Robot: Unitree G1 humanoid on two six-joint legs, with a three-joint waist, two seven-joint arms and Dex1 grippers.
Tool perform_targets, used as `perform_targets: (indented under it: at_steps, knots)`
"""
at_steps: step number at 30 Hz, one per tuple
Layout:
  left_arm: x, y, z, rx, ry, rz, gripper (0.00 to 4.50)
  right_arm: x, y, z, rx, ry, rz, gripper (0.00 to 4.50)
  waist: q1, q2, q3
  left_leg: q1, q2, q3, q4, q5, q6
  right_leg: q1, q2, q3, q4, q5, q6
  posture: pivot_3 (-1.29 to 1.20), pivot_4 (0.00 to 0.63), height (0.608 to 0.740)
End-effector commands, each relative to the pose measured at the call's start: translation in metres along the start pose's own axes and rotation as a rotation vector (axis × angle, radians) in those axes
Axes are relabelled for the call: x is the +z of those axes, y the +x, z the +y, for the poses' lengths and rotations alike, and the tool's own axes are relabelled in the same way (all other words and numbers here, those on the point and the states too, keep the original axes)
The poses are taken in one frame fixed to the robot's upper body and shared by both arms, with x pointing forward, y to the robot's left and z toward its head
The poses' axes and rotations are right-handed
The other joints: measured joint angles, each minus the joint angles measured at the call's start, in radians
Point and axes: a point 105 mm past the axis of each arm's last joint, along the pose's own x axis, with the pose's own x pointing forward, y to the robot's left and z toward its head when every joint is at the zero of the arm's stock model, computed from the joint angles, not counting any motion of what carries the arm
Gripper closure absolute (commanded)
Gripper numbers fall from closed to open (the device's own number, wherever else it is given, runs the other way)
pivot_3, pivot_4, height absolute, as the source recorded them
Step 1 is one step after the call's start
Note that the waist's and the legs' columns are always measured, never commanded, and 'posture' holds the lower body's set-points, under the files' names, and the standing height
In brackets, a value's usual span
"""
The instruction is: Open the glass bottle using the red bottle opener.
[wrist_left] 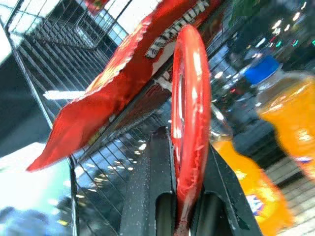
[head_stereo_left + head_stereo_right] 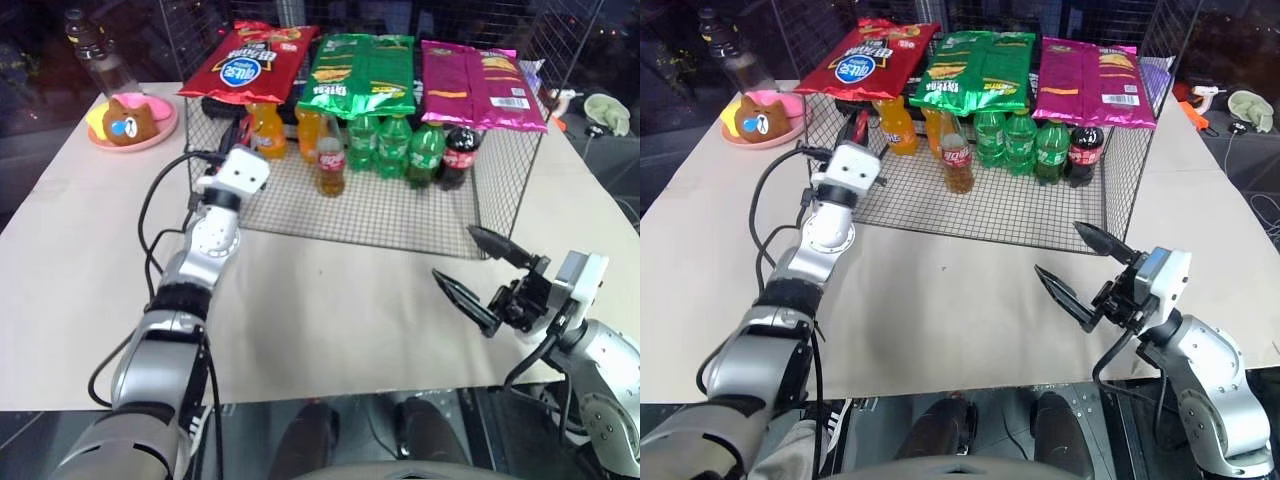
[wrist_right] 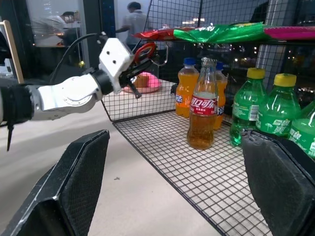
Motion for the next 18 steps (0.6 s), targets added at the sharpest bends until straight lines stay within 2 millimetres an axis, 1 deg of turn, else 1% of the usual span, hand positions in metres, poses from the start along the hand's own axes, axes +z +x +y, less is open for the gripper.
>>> perform_targets:
  at_steps: [1, 4, 5, 6, 8, 9, 11, 13, 15, 18]
  knots:
    - [0.032, -0.004, 0.014, -0.006, -0.235, -0.068, 4.42, 0.006, 0.001, 0.002, 0.023, -0.011, -0.025, 0.18, 0.001, 0.000, 0.000, 0.000, 0.000, 0.000, 0.000, 0.000, 0.000, 0.000, 0.000, 0.000, 0.000, 0.000, 0.000, 0.00, 0.150, 0.740]
    - [0.051, -0.011, 0.003, -0.112, -0.455, -0.065, 4.42, 0.002, 0.002, 0.000, 0.029, 0.002, -0.018, 0.18, 0.006, 0.000, 0.000, 0.000, 0.000, 0.000, 0.001, 0.000, 0.000, 0.000, -0.001, 0.000, 0.000, 0.000, 0.000, 0.00, 0.150, 0.740]
    - [0.057, -0.013, -0.004, -0.161, -0.569, -0.049, 4.42, 0.000, 0.003, -0.001, 0.027, 0.009, -0.016, 0.18, 0.009, 0.000, 0.000, 0.000, 0.000, -0.001, 0.001, 0.000, 0.000, 0.001, -0.001, 0.000, 0.000, 0.000, 0.000, 0.00, 0.150, 0.740]
    - [0.067, -0.016, -0.016, -0.244, -0.719, -0.038, 4.42, -0.005, 0.006, -0.002, 0.014, 0.039, -0.002, 0.18, 0.010, 0.000, 0.000, 0.000, 0.000, -0.001, 0.002, 0.000, 0.000, 0.002, -0.001, -0.001, 0.000, 0.000, 0.000, 0.00, 0.150, 0.740]
    - [0.093, -0.025, -0.039, -0.435, -0.989, -0.046, 4.42, -0.016, 0.011, -0.005, -0.019, 0.134, 0.044, 0.18, 0.007, 0.000, -0.001, 0.001, 0.000, -0.001, 0.002, 0.000, 0.000, 0.002, -0.001, 0.000, 0.001, 0.000, 0.000, 0.00, 0.150, 0.740]
    - [0.106, -0.031, -0.049, -0.547, -1.055, -0.063, 4.42, -0.021, 0.014, -0.001, 0.001, 0.189, 0.067, 0.18, 0.003, 0.000, -0.001, 0.001, 0.000, -0.001, 0.002, 0.000, 0.000, 0.002, -0.001, 0.000, 0.001, 0.000, 0.000, 0.00, 0.150, 0.740]
    - [0.119, -0.041, -0.061, -0.691, -1.163, -0.060, 4.42, -0.027, 0.020, 0.007, 0.041, 0.260, 0.106, 0.18, 0.001, 0.001, -0.001, 0.001, 0.000, -0.001, 0.002, 0.000, 0.000, 0.002, 0.000, 0.000, 0.002, 0.000, 0.000, 0.00, 0.150, 0.740]
    - [0.121, -0.048, -0.071, -0.807, -1.237, -0.036, 4.42, -0.030, 0.028, 0.011, 0.059, 0.317, 0.132, 0.18, -0.004, 0.002, -0.001, 0.002, 0.001, 0.000, 0.002, 0.000, 0.000, 0.002, 0.001, 0.000, 0.002, 0.000, 0.000, 0.00, 0.150, 0.740]
    - [0.120, -0.053, -0.081, -0.921, -1.286, -0.020, 4.42, -0.039, 0.039, 0.009, 0.044, 0.328, 0.207, 0.18, -0.008, 0.002, -0.001, 0.004, 0.001, 0.001, 0.002, 0.000, 0.000, 0.002, 0.002, 0.002, 0.003, 0.000, 0.000, 0.00, 0.150, 0.740]
    - [0.119, -0.053, -0.085, -1.020, -1.398, -0.020, 4.42, -0.051, 0.052, 0.013, 0.101, 0.342, 0.318, 0.18, -0.007, 0.002, -0.001, 0.004, 0.000, 0.001, 0.003, 0.001, -0.001, 0.002, 0.003, 0.002, 0.005, 0.000, 0.000, 0.00, 0.150, 0.740]
